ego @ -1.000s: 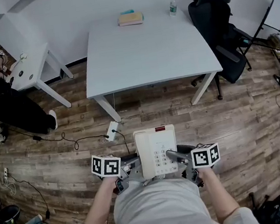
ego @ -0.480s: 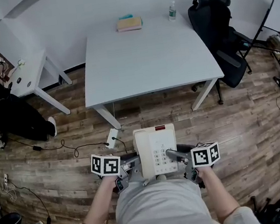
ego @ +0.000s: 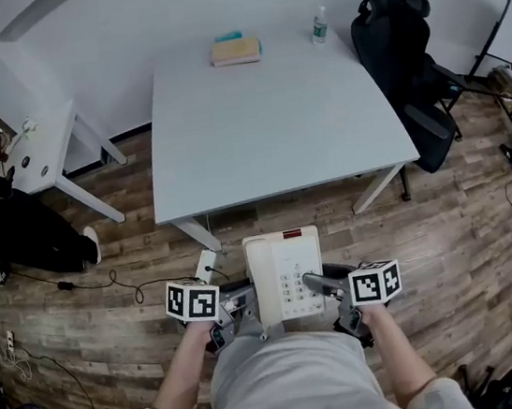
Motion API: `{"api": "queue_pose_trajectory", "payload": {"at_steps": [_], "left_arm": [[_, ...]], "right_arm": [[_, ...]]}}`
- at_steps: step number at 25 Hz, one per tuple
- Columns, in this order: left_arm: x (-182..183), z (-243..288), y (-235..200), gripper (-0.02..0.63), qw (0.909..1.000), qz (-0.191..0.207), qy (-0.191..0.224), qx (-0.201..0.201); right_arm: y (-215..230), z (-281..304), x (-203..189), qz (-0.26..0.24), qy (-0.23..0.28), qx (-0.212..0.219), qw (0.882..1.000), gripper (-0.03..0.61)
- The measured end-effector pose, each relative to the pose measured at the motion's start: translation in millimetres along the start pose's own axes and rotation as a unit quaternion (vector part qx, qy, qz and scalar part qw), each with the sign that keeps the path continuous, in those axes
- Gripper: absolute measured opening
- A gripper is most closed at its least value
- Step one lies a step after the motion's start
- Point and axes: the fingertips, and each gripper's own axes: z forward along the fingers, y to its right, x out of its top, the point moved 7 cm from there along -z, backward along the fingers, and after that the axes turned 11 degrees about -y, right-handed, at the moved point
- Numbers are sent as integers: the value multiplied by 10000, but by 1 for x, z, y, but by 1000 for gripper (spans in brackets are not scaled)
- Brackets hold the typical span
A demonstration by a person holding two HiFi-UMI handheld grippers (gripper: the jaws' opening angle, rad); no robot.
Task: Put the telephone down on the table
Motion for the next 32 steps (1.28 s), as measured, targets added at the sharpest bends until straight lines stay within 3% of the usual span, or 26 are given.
{"api": "queue_pose_trajectory", "payload": {"at_steps": [32], "left_arm": [[229,-47,-107,156,9988,136,-417,-196]], "right_arm": [[32,94,214,415,266,-180,9986,229]]}}
